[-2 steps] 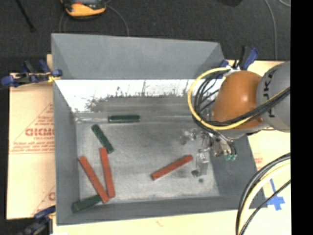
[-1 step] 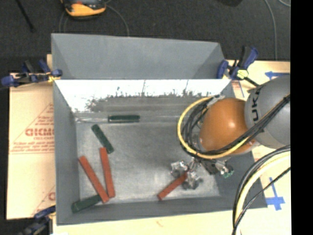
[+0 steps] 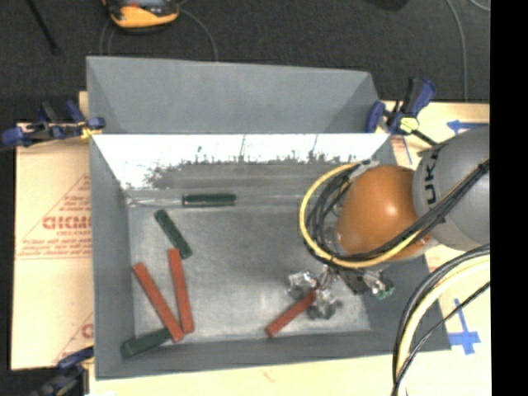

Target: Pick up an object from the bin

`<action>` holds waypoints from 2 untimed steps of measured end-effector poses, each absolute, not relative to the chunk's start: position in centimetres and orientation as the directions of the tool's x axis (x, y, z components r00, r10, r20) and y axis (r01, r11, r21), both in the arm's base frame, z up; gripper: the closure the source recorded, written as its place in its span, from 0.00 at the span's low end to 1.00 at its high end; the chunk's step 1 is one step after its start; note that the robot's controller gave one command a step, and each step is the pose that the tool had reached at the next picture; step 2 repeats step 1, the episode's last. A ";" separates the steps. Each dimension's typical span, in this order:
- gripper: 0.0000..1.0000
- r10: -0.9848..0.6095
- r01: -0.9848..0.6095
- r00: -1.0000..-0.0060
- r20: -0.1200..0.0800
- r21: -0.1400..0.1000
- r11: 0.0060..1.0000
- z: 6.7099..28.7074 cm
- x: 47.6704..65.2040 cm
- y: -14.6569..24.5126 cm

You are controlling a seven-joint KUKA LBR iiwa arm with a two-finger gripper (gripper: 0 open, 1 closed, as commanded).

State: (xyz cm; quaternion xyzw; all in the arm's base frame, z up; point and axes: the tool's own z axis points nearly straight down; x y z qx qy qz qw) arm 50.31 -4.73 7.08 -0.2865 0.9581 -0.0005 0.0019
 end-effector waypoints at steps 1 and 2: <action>1.00 -0.567 -0.567 -0.824 -0.003 -0.002 0.824 20.8 49.9 -4.1; 1.00 -0.567 -0.567 -0.824 -0.003 -0.002 0.824 20.8 49.9 -4.1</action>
Offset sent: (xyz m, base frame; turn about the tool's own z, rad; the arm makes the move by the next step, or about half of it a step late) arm 0.0000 0.0000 0.0000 0.0000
